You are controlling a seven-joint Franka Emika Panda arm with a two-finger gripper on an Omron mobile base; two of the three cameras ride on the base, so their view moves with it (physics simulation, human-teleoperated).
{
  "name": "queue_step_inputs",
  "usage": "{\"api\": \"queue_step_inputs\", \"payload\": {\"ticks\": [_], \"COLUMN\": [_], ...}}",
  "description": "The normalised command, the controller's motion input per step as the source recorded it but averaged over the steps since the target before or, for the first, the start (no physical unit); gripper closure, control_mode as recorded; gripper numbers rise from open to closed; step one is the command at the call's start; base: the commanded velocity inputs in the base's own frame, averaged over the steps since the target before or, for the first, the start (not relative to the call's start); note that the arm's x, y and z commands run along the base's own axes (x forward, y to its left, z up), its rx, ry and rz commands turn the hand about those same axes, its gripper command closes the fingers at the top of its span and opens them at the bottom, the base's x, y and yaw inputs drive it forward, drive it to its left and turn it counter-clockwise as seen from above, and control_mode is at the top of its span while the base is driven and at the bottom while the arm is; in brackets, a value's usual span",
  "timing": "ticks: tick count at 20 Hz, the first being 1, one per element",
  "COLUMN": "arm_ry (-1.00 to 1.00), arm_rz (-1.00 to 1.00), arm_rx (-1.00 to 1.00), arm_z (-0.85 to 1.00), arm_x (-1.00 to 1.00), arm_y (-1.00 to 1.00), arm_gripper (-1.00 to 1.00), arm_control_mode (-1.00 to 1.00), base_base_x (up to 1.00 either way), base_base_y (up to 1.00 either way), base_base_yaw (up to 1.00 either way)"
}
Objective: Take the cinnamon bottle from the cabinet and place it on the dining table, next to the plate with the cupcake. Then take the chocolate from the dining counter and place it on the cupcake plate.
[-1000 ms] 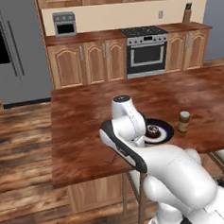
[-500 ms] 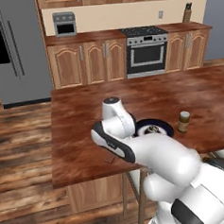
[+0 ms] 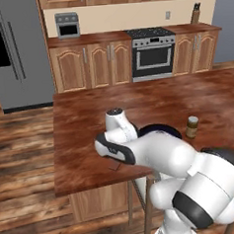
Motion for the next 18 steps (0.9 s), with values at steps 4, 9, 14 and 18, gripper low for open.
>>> {"api": "queue_step_inputs", "payload": {"ticks": [4,9,14,18], "arm_ry": [0.00,0.04,0.02,0.00], "arm_rz": [0.00,0.00,0.00,0.00], "arm_rx": [0.00,0.00,0.00,0.00], "arm_z": [-0.24,-0.23,-0.22,-0.25], "arm_x": [0.30,0.20,0.15,0.06], "arm_y": [-0.05,-0.03,0.00,0.01], "arm_gripper": [-1.00,-1.00,-1.00,-1.00], "arm_control_mode": [-1.00,-1.00,-1.00,-1.00], "base_base_x": [0.00,0.00,0.00,0.00], "base_base_y": [0.00,0.00,0.00,0.00], "base_base_yaw": [0.00,0.00,0.00,0.00]}}
